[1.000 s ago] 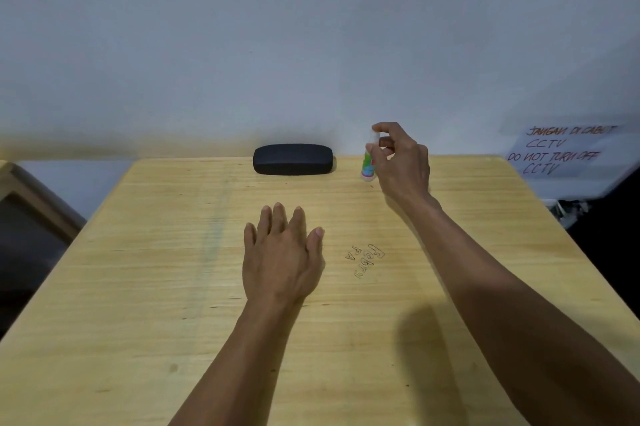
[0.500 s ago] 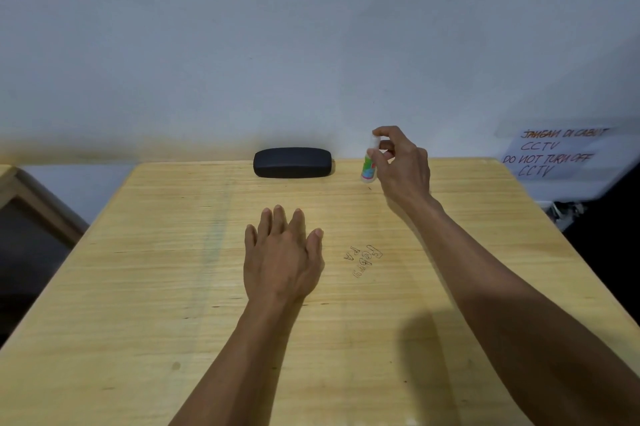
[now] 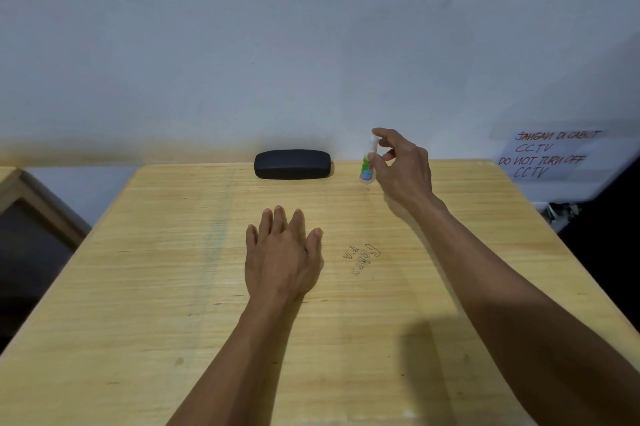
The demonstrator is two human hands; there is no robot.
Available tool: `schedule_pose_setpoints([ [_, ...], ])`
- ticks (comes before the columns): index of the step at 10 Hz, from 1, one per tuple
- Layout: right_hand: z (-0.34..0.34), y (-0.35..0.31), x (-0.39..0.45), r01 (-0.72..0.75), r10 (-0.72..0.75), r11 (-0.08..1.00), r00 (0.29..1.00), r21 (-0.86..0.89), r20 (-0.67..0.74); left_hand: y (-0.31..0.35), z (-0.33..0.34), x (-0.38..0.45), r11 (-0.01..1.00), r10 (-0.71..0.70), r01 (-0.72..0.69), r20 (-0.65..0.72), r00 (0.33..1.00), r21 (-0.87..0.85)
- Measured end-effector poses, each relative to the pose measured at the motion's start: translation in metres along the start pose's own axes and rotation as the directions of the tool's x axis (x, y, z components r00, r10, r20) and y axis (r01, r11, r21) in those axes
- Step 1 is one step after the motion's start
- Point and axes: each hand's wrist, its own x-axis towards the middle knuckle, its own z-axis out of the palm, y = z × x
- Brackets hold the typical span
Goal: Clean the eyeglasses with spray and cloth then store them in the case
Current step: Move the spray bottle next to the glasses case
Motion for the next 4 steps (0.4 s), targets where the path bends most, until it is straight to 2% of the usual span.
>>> schedule_pose_setpoints([
  [2, -0.015, -0.009, -0.019, 0.032, -0.032, 0.999, 0.999, 0.023, -0.013, 0.000, -0.003, -0.003, 1.000, 0.007, -0.007, 0.007, 1.000, -0.006],
  [4, -0.041, -0.034, -0.081, 0.119, -0.118, 0.990, 0.993, 0.078, -0.017, -0.001, -0.014, -0.018, 0.993, 0.018, -0.018, 0.001, 1.000, -0.113],
])
